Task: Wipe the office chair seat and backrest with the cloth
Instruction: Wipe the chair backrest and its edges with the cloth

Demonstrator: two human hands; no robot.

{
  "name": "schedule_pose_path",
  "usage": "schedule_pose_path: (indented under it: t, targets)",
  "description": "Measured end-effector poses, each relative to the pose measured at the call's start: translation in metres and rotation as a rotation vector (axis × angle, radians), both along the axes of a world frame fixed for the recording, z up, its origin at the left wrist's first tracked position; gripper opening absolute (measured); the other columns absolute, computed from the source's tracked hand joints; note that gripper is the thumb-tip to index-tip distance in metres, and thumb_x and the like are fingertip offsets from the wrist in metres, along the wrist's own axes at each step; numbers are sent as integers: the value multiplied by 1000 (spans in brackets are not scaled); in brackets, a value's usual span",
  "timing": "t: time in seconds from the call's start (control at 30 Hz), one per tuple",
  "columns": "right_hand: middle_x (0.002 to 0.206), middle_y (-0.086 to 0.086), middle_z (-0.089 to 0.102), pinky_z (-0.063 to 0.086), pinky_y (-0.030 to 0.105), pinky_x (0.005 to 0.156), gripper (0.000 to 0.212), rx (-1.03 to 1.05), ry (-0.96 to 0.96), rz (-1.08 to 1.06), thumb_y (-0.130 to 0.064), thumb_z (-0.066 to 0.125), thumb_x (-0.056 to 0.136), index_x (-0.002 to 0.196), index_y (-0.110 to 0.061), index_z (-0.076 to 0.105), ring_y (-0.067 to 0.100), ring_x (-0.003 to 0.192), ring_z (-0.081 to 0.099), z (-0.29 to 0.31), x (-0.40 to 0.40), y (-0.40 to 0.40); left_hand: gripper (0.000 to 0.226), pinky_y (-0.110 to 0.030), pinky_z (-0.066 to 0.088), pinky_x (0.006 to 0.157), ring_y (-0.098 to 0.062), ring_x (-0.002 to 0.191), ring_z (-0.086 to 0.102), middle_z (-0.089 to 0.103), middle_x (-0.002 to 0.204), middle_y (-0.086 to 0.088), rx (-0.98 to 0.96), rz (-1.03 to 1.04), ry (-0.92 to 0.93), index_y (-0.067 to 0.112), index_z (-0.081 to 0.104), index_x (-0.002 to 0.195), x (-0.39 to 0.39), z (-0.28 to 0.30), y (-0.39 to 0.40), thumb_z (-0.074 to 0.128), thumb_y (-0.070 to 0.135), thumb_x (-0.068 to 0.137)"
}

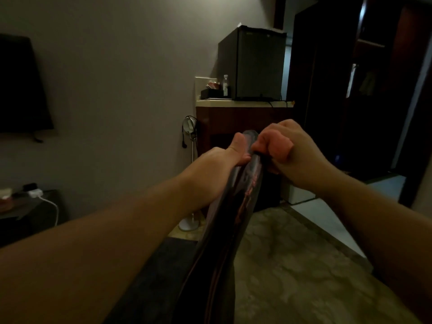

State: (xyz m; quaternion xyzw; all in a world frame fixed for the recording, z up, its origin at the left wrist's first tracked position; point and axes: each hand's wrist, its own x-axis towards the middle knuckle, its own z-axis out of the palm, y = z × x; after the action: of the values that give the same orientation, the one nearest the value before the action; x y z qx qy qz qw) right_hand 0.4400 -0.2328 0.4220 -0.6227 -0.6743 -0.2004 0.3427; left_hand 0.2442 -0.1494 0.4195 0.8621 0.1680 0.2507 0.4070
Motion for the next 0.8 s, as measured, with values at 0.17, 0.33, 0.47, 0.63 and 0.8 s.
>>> schedule_pose_path:
  t: [0.17, 0.33, 0.47, 0.63, 0.8]
  targets:
    - [108, -23, 44, 43, 28, 92, 27, 56, -34, 16, -22, 74, 89, 99, -42, 59, 12, 114, 44, -15, -13, -12, 87, 6, 32, 74, 26, 83, 56, 66, 104, 21, -18, -48, 0, 18, 72, 124, 7, 3, 3, 13, 70, 88]
    - [107, -29, 47, 48, 39, 96, 24, 34, -63, 50, -25, 72, 87, 100, -41, 59, 16, 116, 47, -8, 7, -11, 92, -20, 34, 88, 1, 104, 57, 68, 119, 5, 27, -42, 40, 16, 72, 123, 17, 7, 4, 18, 77, 80]
    - [119, -12, 48, 39, 18, 90, 31, 21, 98, -70, -26, 72, 91, 105, -47, 54, 11, 116, 44, -9, 16, 6, 102, -39, 42, 112, -17, 114, 67, 73, 119, -5, -3, -75, 49, 18, 72, 123, 31, 3, 15, 24, 94, 75]
    - [118, -11, 52, 45, 7, 92, 19, 60, 133, 185, -45, 64, 83, 99, -49, 57, -4, 113, 49, -29, -1, -33, 105, -30, 38, 106, -11, 122, 60, 67, 138, -5, 10, -61, 47, 23, 69, 132, 43, -5, 27, 14, 96, 79]
    - [126, -9, 51, 34, 5, 84, 23, -23, 62, -78, -39, 61, 81, 92, -55, 48, 8, 117, 44, -11, 20, -1, 95, -26, 38, 92, -8, 113, 63, 71, 126, 1, 39, -45, 78, 23, 72, 124, 54, 1, 26, 18, 89, 82]
